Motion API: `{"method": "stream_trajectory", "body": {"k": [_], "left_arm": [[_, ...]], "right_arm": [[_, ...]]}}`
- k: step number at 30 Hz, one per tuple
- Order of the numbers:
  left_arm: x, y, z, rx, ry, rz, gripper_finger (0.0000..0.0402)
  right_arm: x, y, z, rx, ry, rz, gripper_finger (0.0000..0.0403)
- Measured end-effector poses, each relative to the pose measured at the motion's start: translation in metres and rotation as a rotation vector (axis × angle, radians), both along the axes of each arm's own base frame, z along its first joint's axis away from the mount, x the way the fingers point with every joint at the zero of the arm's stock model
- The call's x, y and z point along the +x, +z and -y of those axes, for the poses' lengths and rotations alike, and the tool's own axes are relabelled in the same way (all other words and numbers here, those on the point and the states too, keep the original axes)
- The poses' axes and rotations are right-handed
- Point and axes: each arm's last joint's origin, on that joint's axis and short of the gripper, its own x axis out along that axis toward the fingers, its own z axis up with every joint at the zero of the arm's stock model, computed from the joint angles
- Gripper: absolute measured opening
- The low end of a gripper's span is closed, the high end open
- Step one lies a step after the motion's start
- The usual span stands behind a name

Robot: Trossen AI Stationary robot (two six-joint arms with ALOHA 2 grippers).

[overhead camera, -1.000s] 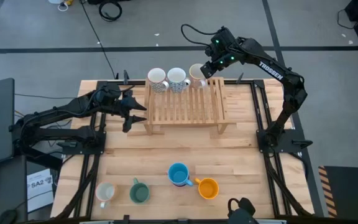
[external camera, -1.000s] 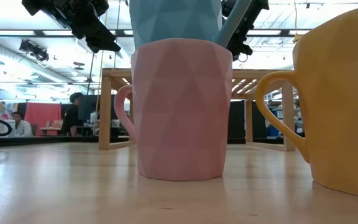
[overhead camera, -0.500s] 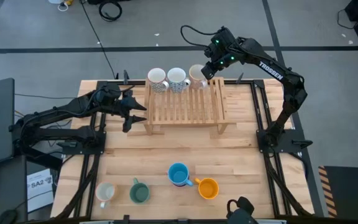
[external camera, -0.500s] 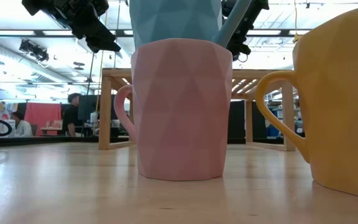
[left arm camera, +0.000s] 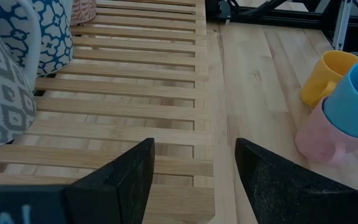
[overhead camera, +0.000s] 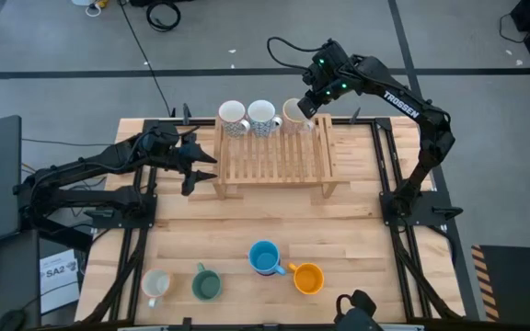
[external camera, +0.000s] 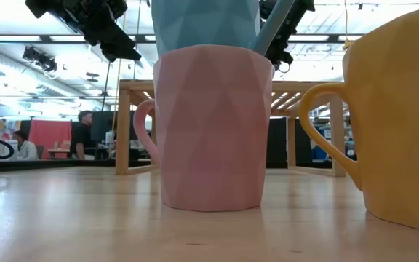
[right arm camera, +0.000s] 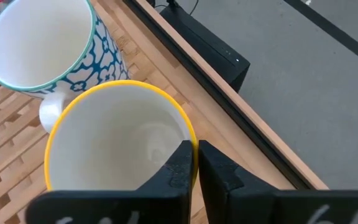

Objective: Place coffee mugs
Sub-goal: Put the orange mug on the shelf, then put the left yellow mug on the shelf

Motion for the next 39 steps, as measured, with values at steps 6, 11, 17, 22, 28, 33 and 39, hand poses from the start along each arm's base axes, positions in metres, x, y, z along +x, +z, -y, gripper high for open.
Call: {"method": "stream_trajectory", "body": {"k": [6,11,17,22,28,33,39], "left_arm": [[0.0,0.0,0.0,0.0,0.0,0.0,0.0231],[0.0,0.0,0.0,0.0,0.0,0.0,0.0231],[0.0,0.0,0.0,0.0,0.0,0.0,0.0231],[0.0,0.0,0.0,-0.001,0.0,0.0,0.0231],[0.0,0.0,0.0,-0.001,0.0,0.0,0.0231],[0.0,0.0,0.0,0.0,0.001,0.003,0.0231],[0.001,0.013,0.0,0.017,0.001,0.044,0.0231]], "right_arm": [[0.0,0.0,0.0,-0.002,0.0,0.001,0.0048],[0.0,0.0,0.0,0.006,0.008,0.008,0.0066],[0.001,0.0,0.0,0.008,0.013,0.014,0.0091],[0.002,0.002,0.001,-0.012,0.014,0.04,0.0108],[0.004,0.004,0.003,-0.036,0.02,0.06,0.0116],[0.002,0.006,0.003,-0.044,0.023,0.063,0.0116],[-0.012,0.021,-0.003,-0.115,0.051,0.077,0.0117]]}}
